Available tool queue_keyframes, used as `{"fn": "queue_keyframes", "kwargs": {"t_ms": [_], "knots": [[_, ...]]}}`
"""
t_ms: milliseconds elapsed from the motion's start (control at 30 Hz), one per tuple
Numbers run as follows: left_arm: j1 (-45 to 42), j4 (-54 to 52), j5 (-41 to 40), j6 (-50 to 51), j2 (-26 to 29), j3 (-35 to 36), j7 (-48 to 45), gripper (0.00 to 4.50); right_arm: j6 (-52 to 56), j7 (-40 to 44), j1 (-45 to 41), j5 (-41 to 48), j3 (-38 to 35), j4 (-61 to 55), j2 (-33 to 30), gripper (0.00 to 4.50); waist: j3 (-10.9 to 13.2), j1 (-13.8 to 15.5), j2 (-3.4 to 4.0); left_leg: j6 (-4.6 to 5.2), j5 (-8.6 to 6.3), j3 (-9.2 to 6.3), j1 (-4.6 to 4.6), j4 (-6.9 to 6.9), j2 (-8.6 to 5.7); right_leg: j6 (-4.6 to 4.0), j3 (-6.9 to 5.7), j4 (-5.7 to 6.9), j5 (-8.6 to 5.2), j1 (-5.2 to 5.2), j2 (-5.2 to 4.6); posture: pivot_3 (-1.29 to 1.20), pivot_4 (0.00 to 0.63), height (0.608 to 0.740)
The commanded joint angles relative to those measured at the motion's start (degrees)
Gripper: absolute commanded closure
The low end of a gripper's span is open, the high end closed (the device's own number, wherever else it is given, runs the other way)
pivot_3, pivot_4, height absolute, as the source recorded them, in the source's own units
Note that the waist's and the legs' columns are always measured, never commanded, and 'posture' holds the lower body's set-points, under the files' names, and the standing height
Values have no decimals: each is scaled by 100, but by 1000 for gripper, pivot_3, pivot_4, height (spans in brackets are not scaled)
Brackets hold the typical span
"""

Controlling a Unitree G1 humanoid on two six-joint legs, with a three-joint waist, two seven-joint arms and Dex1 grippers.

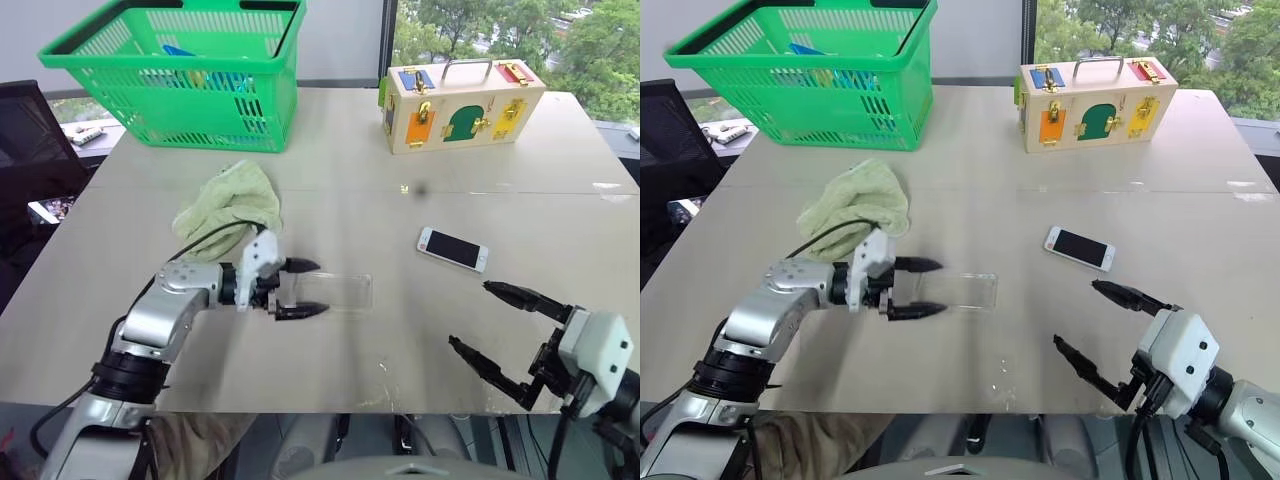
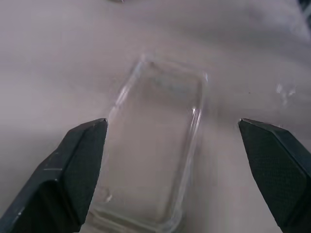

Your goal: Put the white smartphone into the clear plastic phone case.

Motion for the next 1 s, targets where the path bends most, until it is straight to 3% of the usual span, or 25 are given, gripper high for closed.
{"fn": "queue_keyframes", "kwargs": {"t_ms": [33, 133, 300, 367, 800, 1000], "knots": [[27, 90, 345, -330, 15, -150, 36, 555, -52, -99, 46, -93, 48, -255, 38, 0, 0, -1, 0, 0, 0, 0, 0, -1, 0, 2, 0, 0, -1, 0, 0, 0, 150, 740], [53, 108, 471, -443, -9, -269, -15, 1649, -48, -131, 60, -152, 105, -262, 45, 0, -3, -11, 5, 0, 0, -1, 0, -1, 0, 15, 0, 0, -9, 0, 0, 0, 150, 740], [74, 134, 550, -575, -58, -320, -56, 3921, -56, -127, 52, -247, 151, -207, 40, 0, -5, -11, 8, 0, 0, -1, 1, -1, 0, 17, -1, 0, -10, 0, 0, 0, 150, 740], [12, 128, 494, -528, -146, -305, -45, 4459, -50, -134, 34, -273, 168, -190, 39, 0, -5, -8, 8, 1, 0, -1, 1, -1, 0, 18, -1, 0, -10, 1, 0, 0, 150, 740], [-1163, 278, 781, 87, -1243, -1164, 49, 4459, 935, -862, -704, -473, -49, 34, -110, 0, -5, -4, 7, 19, 11, -2, 0, 3, -1, 26, -7, 2, -8, 3, 1, 0, 150, 740], [-1453, 590, 1116, 135, -1697, -1507, 218, 4459, 1405, -1009, -1166, -619, 282, 60, -331, 0, -5, -10, 8, 23, 14, -1, 0, 3, -1, 40, -7, 1, 5, 7, 2, 0, 150, 740]]}}
